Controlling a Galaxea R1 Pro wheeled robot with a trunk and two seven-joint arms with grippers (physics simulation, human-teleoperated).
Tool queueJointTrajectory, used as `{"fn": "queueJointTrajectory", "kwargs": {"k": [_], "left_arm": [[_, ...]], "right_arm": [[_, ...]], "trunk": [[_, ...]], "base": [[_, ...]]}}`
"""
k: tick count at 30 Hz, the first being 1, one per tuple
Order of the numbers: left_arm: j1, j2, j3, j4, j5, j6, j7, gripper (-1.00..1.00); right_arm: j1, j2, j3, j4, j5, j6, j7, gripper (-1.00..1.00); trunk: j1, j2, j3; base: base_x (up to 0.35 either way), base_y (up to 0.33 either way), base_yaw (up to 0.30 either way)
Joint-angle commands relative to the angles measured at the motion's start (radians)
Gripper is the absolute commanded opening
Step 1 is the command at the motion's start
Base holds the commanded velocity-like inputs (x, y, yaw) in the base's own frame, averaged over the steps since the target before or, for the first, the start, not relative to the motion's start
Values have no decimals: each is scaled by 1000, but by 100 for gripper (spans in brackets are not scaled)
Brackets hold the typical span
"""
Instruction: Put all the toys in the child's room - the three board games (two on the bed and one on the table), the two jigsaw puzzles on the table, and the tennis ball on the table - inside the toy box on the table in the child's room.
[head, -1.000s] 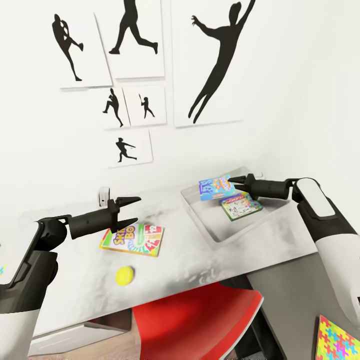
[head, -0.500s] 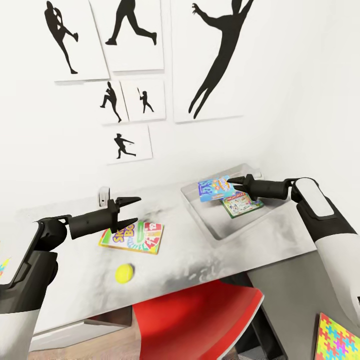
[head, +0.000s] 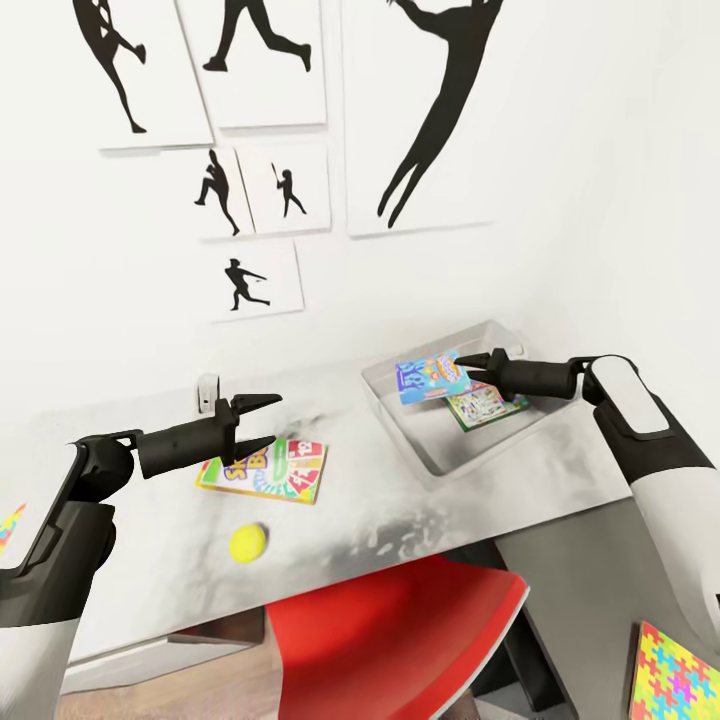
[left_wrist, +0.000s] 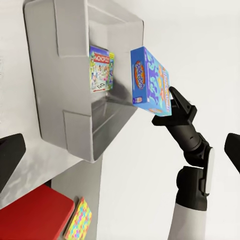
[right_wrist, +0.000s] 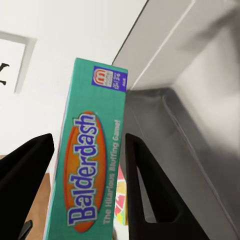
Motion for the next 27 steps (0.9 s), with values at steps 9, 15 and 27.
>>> {"fn": "queueJointTrajectory", "kwargs": {"k": [9, 15, 27], "left_arm": [[-1, 0, 1, -18, 10, 3, 10, 100], [0, 0, 1, -22, 10, 3, 10, 100], [-20, 39, 21, -44, 57, 14, -23, 100]], "right_arm": [[3, -2, 0, -10, -11, 0, -9, -100], [4, -2, -2, -13, -11, 0, -7, -100], [-58, 30, 5, -38, -9, -2, 14, -100]], "trunk": [[1, -2, -6], [1, -2, -6], [1, -2, -6]], "base": [[0, 0, 0], [0, 0, 0], [0, 0, 0]]}}
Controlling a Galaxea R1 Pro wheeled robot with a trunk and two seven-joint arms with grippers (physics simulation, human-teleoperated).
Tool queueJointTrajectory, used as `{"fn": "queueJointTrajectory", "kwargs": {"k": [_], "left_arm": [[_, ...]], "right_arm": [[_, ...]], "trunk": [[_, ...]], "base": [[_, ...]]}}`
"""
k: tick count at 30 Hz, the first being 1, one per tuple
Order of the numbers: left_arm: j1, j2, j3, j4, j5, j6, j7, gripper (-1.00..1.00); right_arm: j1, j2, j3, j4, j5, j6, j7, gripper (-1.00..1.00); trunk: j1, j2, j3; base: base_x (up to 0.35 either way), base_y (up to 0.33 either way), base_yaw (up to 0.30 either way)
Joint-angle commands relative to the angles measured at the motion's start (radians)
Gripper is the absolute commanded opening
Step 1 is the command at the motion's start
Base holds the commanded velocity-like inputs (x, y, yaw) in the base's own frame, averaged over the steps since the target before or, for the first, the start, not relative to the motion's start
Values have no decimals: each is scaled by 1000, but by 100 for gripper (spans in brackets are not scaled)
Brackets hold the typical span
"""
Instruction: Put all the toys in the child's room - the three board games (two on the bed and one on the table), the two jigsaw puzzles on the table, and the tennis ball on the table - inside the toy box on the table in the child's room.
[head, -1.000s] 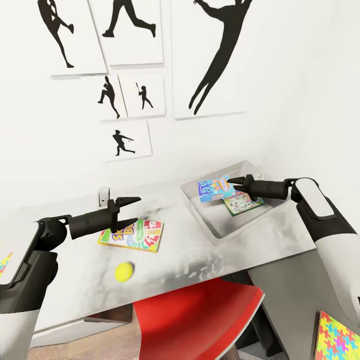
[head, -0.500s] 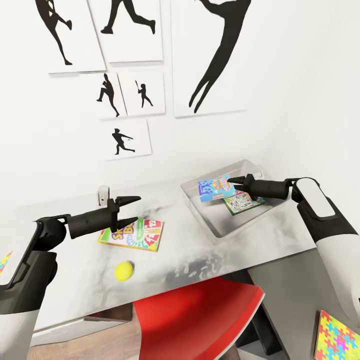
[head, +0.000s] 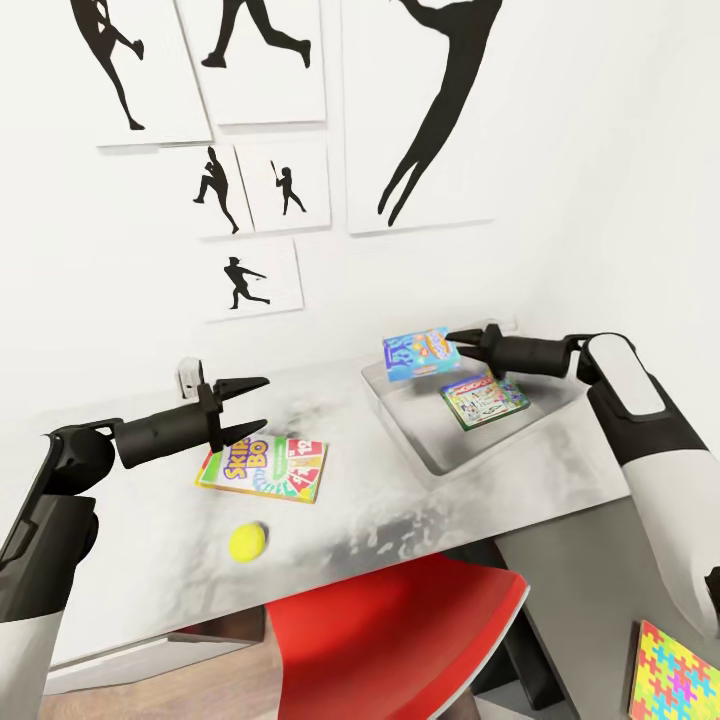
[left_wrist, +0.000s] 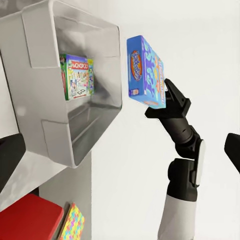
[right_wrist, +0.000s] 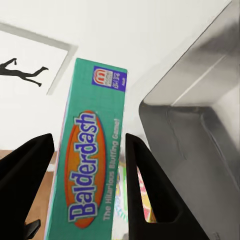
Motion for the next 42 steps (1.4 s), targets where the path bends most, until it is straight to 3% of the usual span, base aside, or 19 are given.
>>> {"fn": "queueJointTrajectory", "kwargs": {"k": [1, 27, 35, 42], "left_arm": [[-1, 0, 1, -1, 10, 2, 10, 100], [-1, 0, 0, -1, 7, 2, 13, 100], [28, 25, 45, 7, 12, 2, 17, 100], [33, 30, 53, 8, 12, 2, 18, 100]], "right_arm": [[-7, -1, 2, -1, -10, 1, -9, -100], [-20, -3, 0, -1, -11, 2, -9, -100], [-39, -4, -6, 0, -16, 3, -12, -100], [-42, -5, -9, 0, -17, 3, -16, -100]], "trunk": [[1, -2, -2], [1, -2, -2], [1, -2, -2], [1, -2, -2]], "base": [[0, 0, 0], [0, 0, 0], [0, 0, -1], [0, 0, -98]]}}
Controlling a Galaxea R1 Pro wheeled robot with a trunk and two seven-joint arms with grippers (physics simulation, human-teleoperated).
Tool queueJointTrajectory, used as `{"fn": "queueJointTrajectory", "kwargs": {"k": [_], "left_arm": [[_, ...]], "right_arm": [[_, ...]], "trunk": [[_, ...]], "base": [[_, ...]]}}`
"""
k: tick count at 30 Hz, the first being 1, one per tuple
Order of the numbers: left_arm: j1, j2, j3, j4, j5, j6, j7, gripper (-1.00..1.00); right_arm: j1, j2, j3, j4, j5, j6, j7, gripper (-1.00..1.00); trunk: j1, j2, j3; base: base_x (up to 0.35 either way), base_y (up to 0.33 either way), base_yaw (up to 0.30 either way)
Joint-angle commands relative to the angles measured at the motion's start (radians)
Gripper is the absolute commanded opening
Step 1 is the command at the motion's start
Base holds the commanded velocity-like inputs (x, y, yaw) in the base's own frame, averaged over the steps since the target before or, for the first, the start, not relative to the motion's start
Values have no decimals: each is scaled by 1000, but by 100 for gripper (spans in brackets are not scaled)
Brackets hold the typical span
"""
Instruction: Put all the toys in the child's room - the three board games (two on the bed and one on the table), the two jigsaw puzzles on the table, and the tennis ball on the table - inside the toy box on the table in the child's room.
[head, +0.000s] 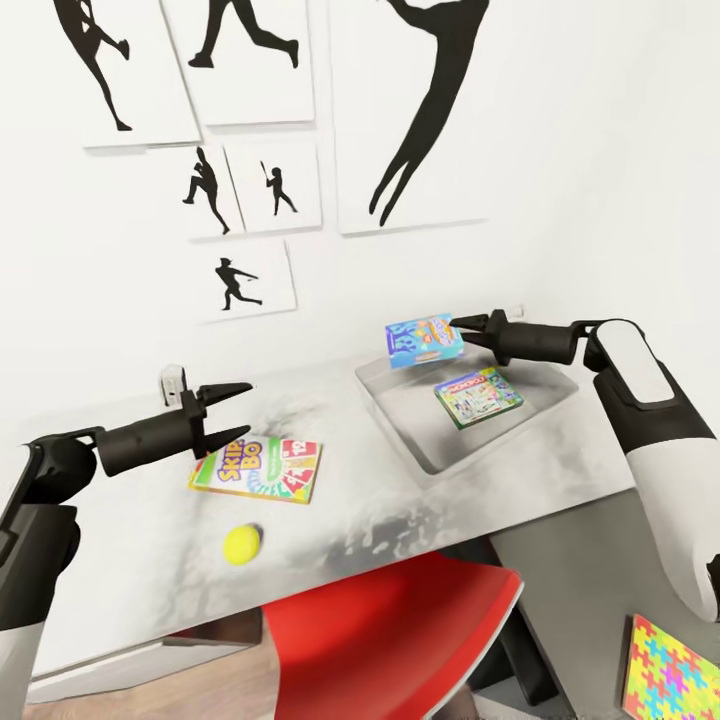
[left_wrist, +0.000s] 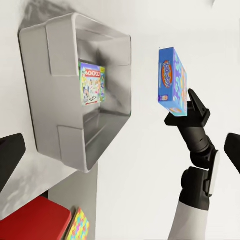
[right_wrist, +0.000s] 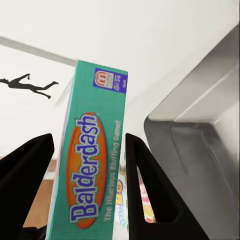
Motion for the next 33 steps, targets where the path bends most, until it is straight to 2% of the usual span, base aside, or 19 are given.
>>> {"fn": "queueJointTrajectory", "kwargs": {"k": [1, 11, 22, 33], "left_arm": [[0, 1, 2, -1, 10, 2, 11, 100], [3, 3, 5, 0, 10, 2, 11, 100], [5, 4, 5, 0, 10, 3, 11, 100], [6, 5, 6, 0, 11, 3, 11, 100]], "right_arm": [[-1, -1, 2, 0, -12, 0, -10, -100], [-1, -1, 3, -1, -12, 0, -11, -100], [-1, 8, 14, 0, -11, 0, -14, -100], [-1, 12, 20, 10, -9, 0, -16, -100]], "trunk": [[1, -2, -2], [1, -2, -2], [1, -2, -3], [1, -2, -18]], "base": [[0, 0, -201], [0, 0, -140], [0, 0, -21], [0, 0, -2]]}}
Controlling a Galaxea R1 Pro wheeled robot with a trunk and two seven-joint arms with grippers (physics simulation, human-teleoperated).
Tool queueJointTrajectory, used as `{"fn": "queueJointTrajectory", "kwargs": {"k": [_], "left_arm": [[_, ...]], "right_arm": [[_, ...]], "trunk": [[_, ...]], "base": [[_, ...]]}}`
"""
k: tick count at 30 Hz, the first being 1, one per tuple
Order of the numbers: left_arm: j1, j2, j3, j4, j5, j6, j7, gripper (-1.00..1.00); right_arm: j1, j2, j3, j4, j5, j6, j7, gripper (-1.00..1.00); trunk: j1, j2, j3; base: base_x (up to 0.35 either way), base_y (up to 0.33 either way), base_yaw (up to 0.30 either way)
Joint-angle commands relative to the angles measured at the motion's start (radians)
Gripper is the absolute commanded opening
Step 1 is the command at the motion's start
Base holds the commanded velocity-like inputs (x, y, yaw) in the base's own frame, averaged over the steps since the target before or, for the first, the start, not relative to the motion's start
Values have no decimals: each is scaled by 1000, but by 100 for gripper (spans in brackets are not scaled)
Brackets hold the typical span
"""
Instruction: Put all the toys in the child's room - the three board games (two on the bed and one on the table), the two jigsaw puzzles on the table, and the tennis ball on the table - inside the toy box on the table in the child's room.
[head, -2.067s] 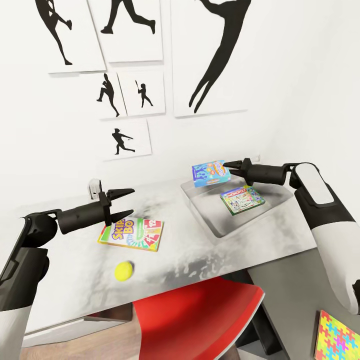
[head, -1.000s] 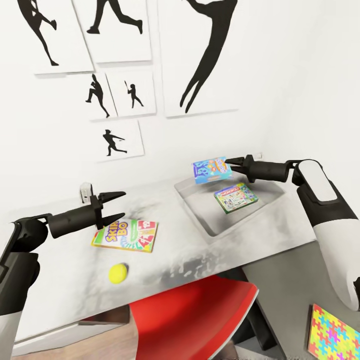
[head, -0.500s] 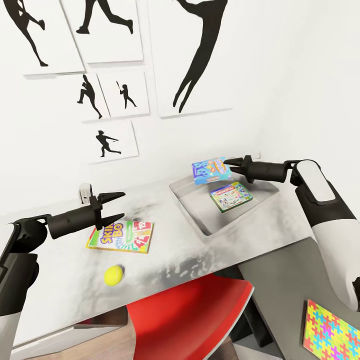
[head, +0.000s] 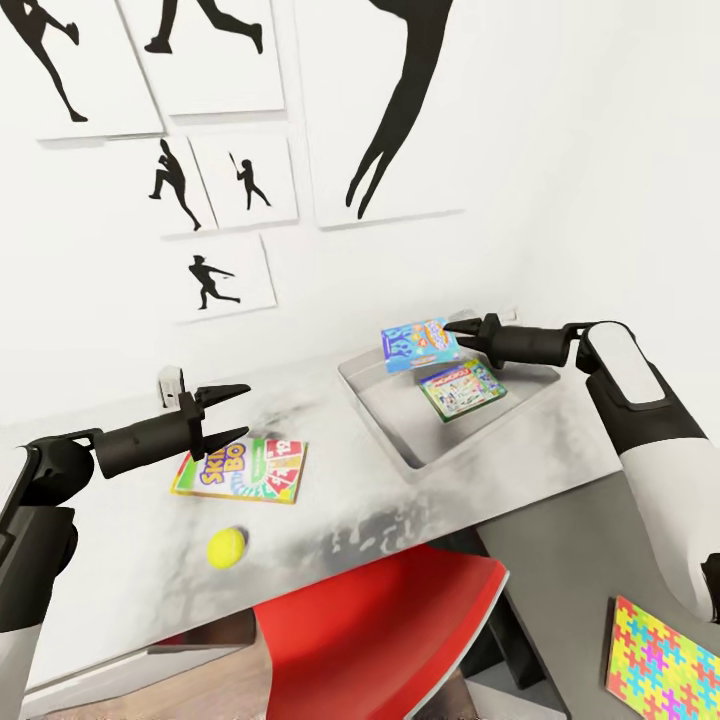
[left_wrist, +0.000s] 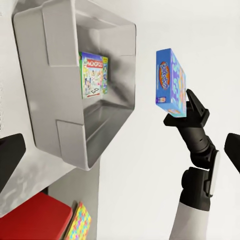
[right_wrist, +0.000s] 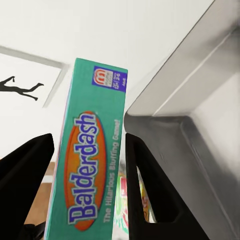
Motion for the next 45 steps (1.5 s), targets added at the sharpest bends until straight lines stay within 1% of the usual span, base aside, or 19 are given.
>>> {"fn": "queueJointTrajectory", "kwargs": {"k": [1, 21, 23, 24, 25, 30, 33, 34, 36, 39, 45], "left_arm": [[-1, 0, 1, -1, 10, 2, 10, 100], [0, 1, 3, -1, 11, 2, 9, 100], [4, 3, 11, -1, 17, 6, 2, 100], [9, 6, 19, -1, 26, 8, -6, 100], [9, 6, 19, -1, 26, 8, -6, 100], [47, 34, 66, -1, 89, 17, -77, 100], [64, 55, 83, -1, 110, 20, -127, 100], [64, 55, 83, -1, 110, 20, -127, 100], [70, 64, 89, -1, 119, 20, -156, 100], [76, 73, 94, -1, 126, 21, -184, 100], [80, 79, 98, -1, 131, 22, -204, 100]], "right_arm": [[-1, -1, 2, 0, -12, 0, -10, -100], [-4, -1, -1, 3, -12, 0, -10, -100], [-6, -1, -2, 4, -12, 0, -10, -100], [-7, -1, -3, 6, -12, 0, -10, -100], [-7, -1, -3, 6, -12, 0, -10, -100], [-12, -1, -5, 20, -12, 0, -10, -100], [-14, -1, -6, 25, -12, 0, -9, -100], [-14, -1, -6, 25, -12, 0, -9, -100], [-15, -1, -6, 27, -12, 0, -9, -100], [-16, -1, -6, 29, -13, 0, -9, -100], [-16, -2, -7, 30, -13, 0, -9, -100]], "trunk": [[0, -2, -3], [0, -2, -35], [0, -2, -39], [0, -2, -40], [0, -2, -42], [0, -2, -50], [0, -2, -55], [0, -2, -57], [0, -2, -60], [0, -2, -65], [0, -2, -74]], "base": [[0, 0, 0], [0, 0, 0], [0, 0, 0], [0, 0, 0], [0, 0, 0], [0, 0, 0], [0, 0, 0], [0, 0, 0], [0, 0, 0], [0, 0, 0], [0, 0, 0]]}}
